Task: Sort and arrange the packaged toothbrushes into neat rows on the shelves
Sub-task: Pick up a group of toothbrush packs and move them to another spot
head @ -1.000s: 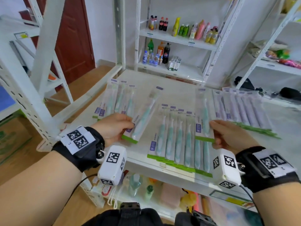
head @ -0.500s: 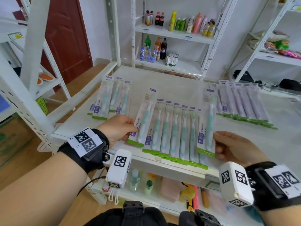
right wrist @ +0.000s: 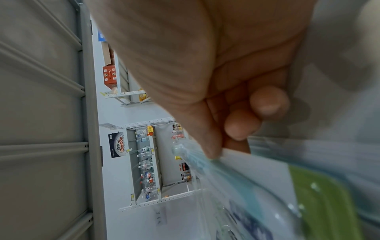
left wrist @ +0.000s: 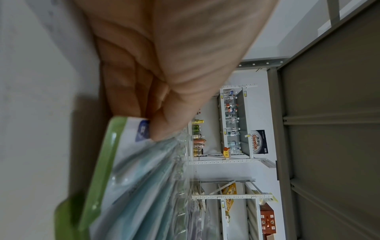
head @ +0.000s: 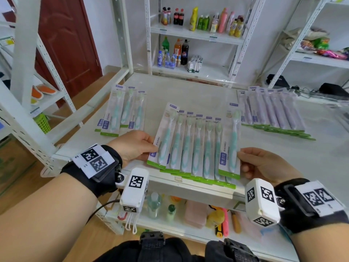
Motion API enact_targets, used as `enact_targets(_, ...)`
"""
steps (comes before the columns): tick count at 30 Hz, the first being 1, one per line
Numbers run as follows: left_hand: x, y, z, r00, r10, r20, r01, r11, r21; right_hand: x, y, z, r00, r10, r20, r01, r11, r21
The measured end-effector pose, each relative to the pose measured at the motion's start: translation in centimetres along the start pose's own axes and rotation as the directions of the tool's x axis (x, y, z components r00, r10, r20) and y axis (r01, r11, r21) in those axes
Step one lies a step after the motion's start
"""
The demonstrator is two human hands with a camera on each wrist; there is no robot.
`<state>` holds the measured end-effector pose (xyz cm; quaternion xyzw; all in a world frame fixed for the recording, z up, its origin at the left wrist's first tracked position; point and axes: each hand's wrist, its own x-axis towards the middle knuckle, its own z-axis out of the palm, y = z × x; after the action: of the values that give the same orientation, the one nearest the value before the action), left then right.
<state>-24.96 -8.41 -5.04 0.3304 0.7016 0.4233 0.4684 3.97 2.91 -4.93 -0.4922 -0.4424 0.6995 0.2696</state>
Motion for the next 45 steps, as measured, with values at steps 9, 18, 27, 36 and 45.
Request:
enact_targets(9,-0.1,-0.5,-0.1,0.997,0.070,-0.040,-0.060,0.975,0.216,-0.1,0.1,0.1,1.000,-0.005,-0.029,0.004,1.000,-0.005)
enact_targets(18,0.3,-0.7,-0.1,0.995,0.092,-0.029,-0.084,0.972,0.220,-0.8,-0.3,1.0,0.998,0.000,-0.059,-0.003,0.999,-0.054)
enact_targets(27,0.4,-0.9,-0.1,0.992,0.122,-0.023,-0.112,0.960,0.256,-0.5,-0.2,0.8,0.998,0.007,-0.065,-0.012,0.997,-0.077)
enact_targets(36,0.4,-0.5,-0.2,0.992,0.125,0.022,-0.126,0.945,0.303,-0.4,0.0,0.7,0.998,-0.007,-0.066,0.002,0.997,-0.071)
enact_targets(45,0.2,2.5,0.6,0.990,0.138,0.029,-0.137,0.881,0.453,-0.4,0.1,0.4,0.999,-0.013,-0.042,0.012,0.999,-0.041)
